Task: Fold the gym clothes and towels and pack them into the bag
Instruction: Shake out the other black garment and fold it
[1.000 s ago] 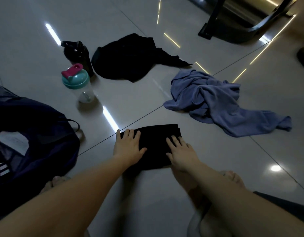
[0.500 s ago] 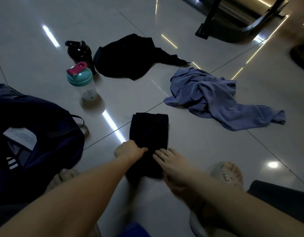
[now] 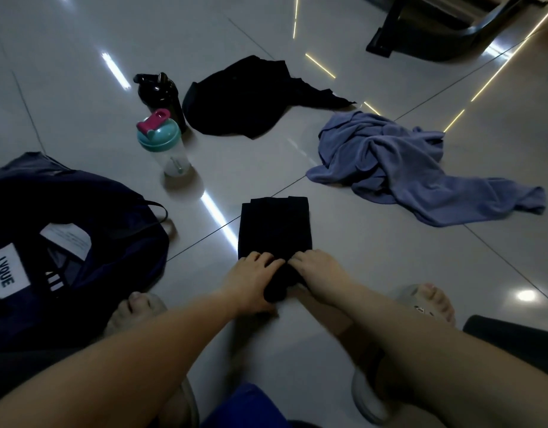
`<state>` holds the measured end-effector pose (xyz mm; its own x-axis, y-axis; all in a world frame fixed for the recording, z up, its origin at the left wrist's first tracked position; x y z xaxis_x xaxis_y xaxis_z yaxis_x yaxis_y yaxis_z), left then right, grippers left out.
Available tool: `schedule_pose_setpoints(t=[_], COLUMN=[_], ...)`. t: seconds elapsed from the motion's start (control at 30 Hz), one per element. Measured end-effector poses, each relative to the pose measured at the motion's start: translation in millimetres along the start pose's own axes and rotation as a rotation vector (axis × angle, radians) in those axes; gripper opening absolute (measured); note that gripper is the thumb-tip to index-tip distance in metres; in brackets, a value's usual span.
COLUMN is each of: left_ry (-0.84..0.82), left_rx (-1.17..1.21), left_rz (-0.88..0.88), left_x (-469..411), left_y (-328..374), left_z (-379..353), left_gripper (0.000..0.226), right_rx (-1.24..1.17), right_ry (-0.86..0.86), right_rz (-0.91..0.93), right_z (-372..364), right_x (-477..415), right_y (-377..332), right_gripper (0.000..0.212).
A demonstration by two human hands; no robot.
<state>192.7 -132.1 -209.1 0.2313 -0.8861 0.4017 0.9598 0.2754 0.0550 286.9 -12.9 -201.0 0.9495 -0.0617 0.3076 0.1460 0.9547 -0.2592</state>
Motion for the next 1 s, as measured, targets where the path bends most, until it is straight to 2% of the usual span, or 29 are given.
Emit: schedule_pose_setpoints(t=[0.07,0.13,0.2,0.23,0.3,0.37,0.4,0.5,0.57,0.67,0.73,0.8,0.9,0.97,1.0], left_ry=[0.033,0.082,0.101,0.082,-0.017,-0.19,-0.274,-0.411,-0.42,-0.525,-0.5,-0.401,-0.352,-0.36,-0.296], left_rx=[-0.007,0.026,0.128,0.187,0.325,0.499,0.572,0.687,0.835,1.096,1.096,1.089,1.265,1.252,1.16], left_rz=[0.033,0.08,0.162,0.193,0.199,0.181,0.171,0.198,0.232,0.179,0.167,0.272,0.513,0.633,0.681], left_x=[0,-5,-13,-18,-31,-40,-42,-40,-37,-26,-20,-17,-7,-1,0], left_y=[3,-1,-10,-14,-25,-32,-34,-41,-48,-51,-56,-65,-82,-93,-101], left_z=[2,10,22,29,40,45,44,46,51,56,49,31,7,2,4], left_gripper=[0.09,0.058,0.03,0.024,0.019,0.011,0.009,0.022,0.028,0.043,0.049,0.042,0.031,0.037,0.043], right_rx=[-0.146,-0.286,-0.377,-0.408,-0.443,-0.447,-0.467,-0.667,-0.805,-0.918,-0.918,-0.904,-0.912,-0.93,-0.932], right_ry=[-0.007,-0.047,-0.068,-0.068,-0.054,-0.034,-0.018,-0.005,-0.058,-0.042,-0.023,-0.03,-0.034,-0.027,-0.021], right_rz=[-0.053,-0.114,-0.133,-0.135,-0.121,-0.116,-0.125,-0.187,-0.231,-0.26,-0.256,-0.246,-0.301,-0.353,-0.386], right_z=[12,21,25,27,28,23,21,22,24,32,38,40,37,37,35], right_x=[-6,-11,-16,-16,-11,-8,-8,-18,-25,-35,-44,-54,-65,-72,-76], right_y=[7,15,21,22,23,22,22,25,29,39,42,43,45,48,50], right_gripper=[0.036,0.029,0.024,0.025,0.041,0.058,0.055,0.016,0.011,0.026,0.028,0.028,0.025,0.027,0.032])
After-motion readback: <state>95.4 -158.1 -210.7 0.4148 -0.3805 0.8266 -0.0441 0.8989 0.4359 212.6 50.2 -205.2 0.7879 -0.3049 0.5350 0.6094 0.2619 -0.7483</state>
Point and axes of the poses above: each hand's wrist, its own x-axis away from the middle knuckle, its own z-axis out of the back of the hand, y = z × x, the point moved 5 cm from there along -x, towards the middle knuckle, and after that the axes turned 9 degrees about -x, right-handed, at the moved point
